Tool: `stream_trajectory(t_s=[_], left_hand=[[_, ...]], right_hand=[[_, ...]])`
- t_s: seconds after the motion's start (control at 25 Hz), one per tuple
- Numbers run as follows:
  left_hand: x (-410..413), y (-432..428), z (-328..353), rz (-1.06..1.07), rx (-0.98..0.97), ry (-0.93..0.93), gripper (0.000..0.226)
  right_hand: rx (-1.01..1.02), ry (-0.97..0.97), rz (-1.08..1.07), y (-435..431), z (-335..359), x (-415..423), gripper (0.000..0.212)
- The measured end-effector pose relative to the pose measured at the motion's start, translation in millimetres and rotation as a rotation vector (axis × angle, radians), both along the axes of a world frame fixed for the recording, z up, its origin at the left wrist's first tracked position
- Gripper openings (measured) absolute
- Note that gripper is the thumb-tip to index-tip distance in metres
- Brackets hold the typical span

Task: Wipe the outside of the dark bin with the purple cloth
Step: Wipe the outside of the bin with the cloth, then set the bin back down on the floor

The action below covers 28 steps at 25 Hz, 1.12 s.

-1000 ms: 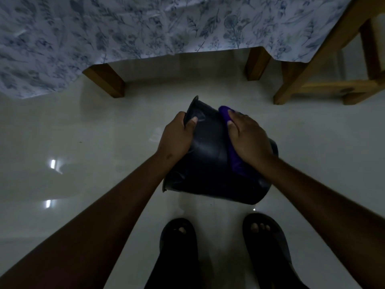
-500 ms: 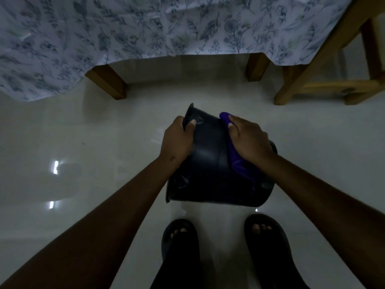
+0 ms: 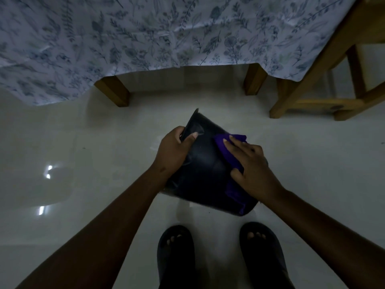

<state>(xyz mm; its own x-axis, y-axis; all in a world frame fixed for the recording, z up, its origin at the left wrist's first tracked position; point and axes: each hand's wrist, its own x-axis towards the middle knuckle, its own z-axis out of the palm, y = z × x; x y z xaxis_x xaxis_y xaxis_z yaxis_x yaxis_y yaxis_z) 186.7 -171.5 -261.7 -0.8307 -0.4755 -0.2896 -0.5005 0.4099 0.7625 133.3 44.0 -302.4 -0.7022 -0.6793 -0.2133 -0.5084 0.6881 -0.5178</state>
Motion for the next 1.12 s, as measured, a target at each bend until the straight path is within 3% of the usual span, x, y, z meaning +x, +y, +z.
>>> stream_trajectory(t_s=[0.08,0.16,0.28,0.44,0.6,0.72,0.88,0.96,1.12], left_hand=[[2.7,0.0,20.6,-0.151,-0.073,0.065,0.022],[4.3,5.2,33.6,-0.314,-0.299,0.133,0.03],[11.8,16.4,33.0,-0.514,-0.577,0.232,0.03],[25.9,22.4,9.6,-0.702,-0.814,0.275,0.021],[38.4,19.8,-9.3,-0.749,-0.821,0.244,0.028],[52.8,28.6,-18.0,-0.795,-0.827,0.224,0.019],[64.3,42.6,-28.9,-0.712,-0.574,0.036,0.018],[60.1,44.8,-22.7,-0.694,-0.525,-0.043,0.029],[27.9,56.8,10.8,-0.714,-0.402,-0.069,0.043]], right_hand=[[-0.199,-0.05,-0.127,3.8,1.2,-1.7,0.068],[-0.368,-0.171,-0.276,5.7,11.1,-9.6,0.066],[-0.443,-0.283,-0.405,12.6,28.4,-14.7,0.064],[-0.504,-0.241,-0.425,21.0,45.5,-3.2,0.067],[-0.535,-0.198,-0.453,27.6,53.8,-2.0,0.069],[-0.519,-0.21,-0.447,31.4,52.6,0.0,0.066],[-0.518,-0.211,-0.45,41.4,49.4,4.5,0.066],[-0.521,-0.21,-0.455,45.8,48.8,5.7,0.066],[-0.554,-0.183,-0.5,58.5,60.4,-2.2,0.065]])
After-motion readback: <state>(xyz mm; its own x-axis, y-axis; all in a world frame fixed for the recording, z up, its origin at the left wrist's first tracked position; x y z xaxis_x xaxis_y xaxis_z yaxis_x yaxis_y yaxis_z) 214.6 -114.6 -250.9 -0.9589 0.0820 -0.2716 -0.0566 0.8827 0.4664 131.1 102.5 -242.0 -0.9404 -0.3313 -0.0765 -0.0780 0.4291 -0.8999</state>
